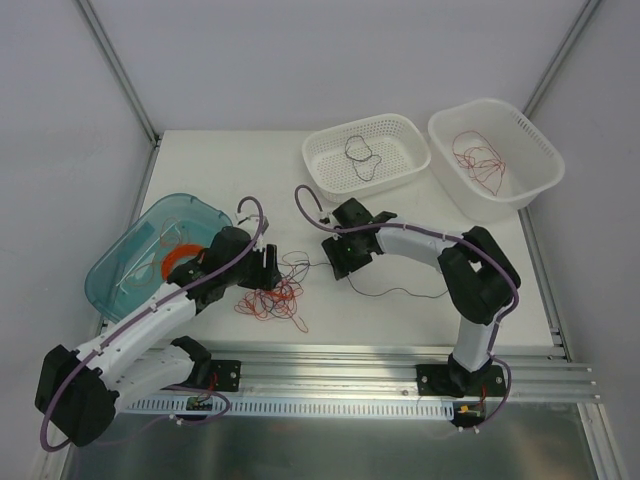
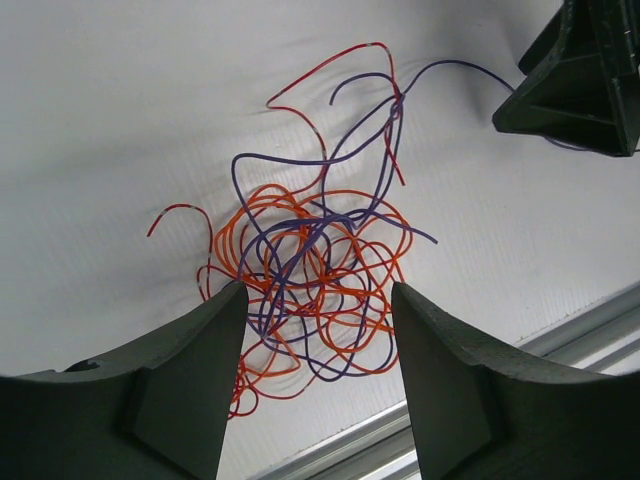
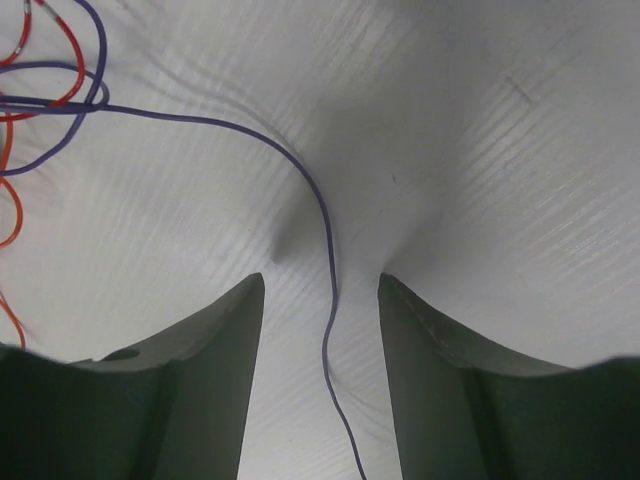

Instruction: Untangle the cables

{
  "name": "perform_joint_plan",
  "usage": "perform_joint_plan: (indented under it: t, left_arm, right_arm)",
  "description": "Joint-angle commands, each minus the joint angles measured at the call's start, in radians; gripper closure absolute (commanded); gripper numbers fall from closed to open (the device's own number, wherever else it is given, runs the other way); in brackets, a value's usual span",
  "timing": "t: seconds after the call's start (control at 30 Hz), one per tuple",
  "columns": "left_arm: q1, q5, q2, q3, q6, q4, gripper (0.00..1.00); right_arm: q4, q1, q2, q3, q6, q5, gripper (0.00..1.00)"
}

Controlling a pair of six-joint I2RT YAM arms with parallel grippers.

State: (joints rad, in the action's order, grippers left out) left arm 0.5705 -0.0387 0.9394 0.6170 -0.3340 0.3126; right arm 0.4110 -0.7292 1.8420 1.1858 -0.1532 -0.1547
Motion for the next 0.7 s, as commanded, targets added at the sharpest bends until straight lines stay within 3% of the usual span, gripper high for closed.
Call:
perform_joint_plan:
  t: [0.0, 0.07, 0.3, 0.67]
  left_arm:
    - [0.008, 0.071, 0.019, 0.032, -0.007, -0.003, 0.41]
    - [0.006, 0.065, 0.036, 0.039, -0.005, -0.009, 0.41]
    - [0.008, 0.043, 0.081, 0.017, -0.052, -0.035, 0.41]
    - [0.009, 0.082, 0.211, -0.042, -0.134, -0.096, 0.39]
  right_arm:
    - [-0.032, -0.010, 0.026, 0.020, -0.017, 0.049, 0.48]
    - [-0.032, -0.015, 0.031, 0.017, -0.020, 0.064, 0.54]
    - [-0.031, -0.016, -0.033, -0.017, -0.022, 0.115, 0.97]
    - [0.003, 0.028, -0.162, -0.066, -0.003, 0.199, 0.99]
